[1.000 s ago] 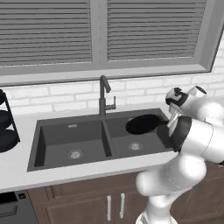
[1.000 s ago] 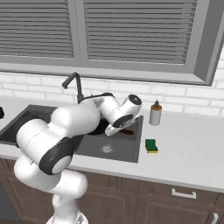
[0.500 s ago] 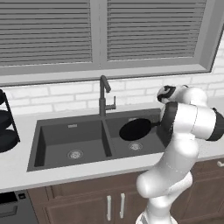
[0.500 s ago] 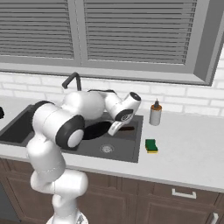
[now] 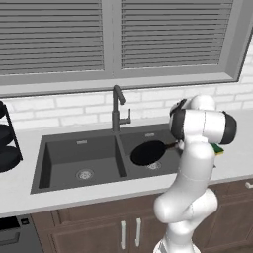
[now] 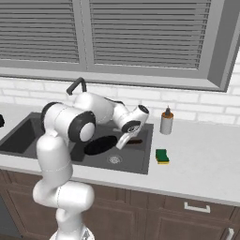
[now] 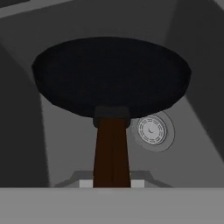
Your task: Pick the pan and sponge and place them into the sink. Then turn on the water.
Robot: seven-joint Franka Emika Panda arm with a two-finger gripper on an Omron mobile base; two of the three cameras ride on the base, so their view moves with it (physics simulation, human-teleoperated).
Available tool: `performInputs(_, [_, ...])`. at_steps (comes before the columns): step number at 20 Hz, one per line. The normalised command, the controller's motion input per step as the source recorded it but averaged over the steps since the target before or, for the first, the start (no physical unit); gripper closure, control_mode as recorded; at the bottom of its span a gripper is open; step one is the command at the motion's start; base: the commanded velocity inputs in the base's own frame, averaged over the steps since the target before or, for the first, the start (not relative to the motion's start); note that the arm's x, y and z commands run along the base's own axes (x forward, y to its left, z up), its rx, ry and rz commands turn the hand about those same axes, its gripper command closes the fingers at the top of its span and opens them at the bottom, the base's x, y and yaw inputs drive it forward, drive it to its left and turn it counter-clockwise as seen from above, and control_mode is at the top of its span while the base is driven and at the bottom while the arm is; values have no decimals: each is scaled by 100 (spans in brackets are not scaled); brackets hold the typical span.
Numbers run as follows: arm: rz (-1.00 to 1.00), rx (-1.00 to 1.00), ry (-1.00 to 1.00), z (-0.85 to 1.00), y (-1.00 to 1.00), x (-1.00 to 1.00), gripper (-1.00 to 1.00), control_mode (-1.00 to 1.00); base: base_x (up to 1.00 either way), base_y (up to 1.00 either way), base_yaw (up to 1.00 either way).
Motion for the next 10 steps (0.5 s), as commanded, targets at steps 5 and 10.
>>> performInputs(5, [0, 0, 0, -45, 8, 31, 100, -100, 0, 0, 0])
performInputs(10, [0, -3, 0, -52, 0, 20, 100, -100, 0, 0, 0])
